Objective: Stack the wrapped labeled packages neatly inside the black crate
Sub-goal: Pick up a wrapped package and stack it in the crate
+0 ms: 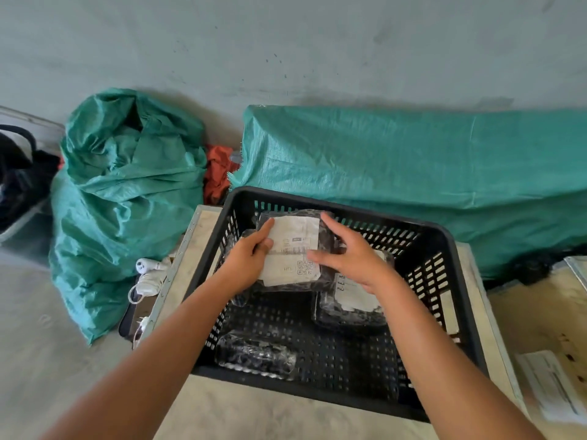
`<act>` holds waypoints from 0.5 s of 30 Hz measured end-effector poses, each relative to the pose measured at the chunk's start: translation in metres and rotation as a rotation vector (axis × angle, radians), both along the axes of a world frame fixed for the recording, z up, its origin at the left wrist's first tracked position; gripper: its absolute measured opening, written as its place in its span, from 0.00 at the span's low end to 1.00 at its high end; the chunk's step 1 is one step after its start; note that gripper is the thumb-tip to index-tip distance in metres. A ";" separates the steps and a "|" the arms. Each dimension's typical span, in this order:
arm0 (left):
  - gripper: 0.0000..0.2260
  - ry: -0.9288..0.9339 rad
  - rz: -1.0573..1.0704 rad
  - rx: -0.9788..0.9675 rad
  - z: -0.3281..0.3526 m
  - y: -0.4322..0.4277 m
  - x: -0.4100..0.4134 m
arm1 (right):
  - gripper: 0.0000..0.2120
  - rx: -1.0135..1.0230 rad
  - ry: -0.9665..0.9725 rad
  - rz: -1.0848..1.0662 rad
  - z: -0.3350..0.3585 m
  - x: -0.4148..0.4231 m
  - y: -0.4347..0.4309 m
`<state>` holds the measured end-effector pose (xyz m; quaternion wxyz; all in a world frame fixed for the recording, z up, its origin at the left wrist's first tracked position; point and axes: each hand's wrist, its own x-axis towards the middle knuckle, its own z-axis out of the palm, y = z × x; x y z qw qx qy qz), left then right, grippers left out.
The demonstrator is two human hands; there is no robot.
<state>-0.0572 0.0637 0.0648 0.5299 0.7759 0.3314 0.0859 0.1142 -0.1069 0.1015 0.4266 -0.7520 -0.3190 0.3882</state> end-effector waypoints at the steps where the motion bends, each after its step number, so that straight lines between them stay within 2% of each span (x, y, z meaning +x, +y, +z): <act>1: 0.24 0.031 -0.011 -0.040 -0.004 0.001 0.001 | 0.51 -0.055 -0.049 0.019 -0.008 -0.006 0.003; 4: 0.33 0.104 -0.101 -0.165 -0.014 0.003 0.000 | 0.53 -0.155 -0.088 0.025 -0.032 -0.023 0.010; 7: 0.36 0.167 -0.117 -0.213 -0.020 0.006 -0.001 | 0.52 -0.157 -0.108 -0.014 -0.050 -0.034 0.012; 12: 0.38 0.421 -0.200 0.112 -0.021 0.004 0.010 | 0.50 -0.276 -0.237 0.010 -0.065 -0.054 0.022; 15: 0.40 0.533 -0.235 0.192 -0.028 -0.011 0.023 | 0.51 -0.436 -0.239 0.058 -0.067 -0.055 0.035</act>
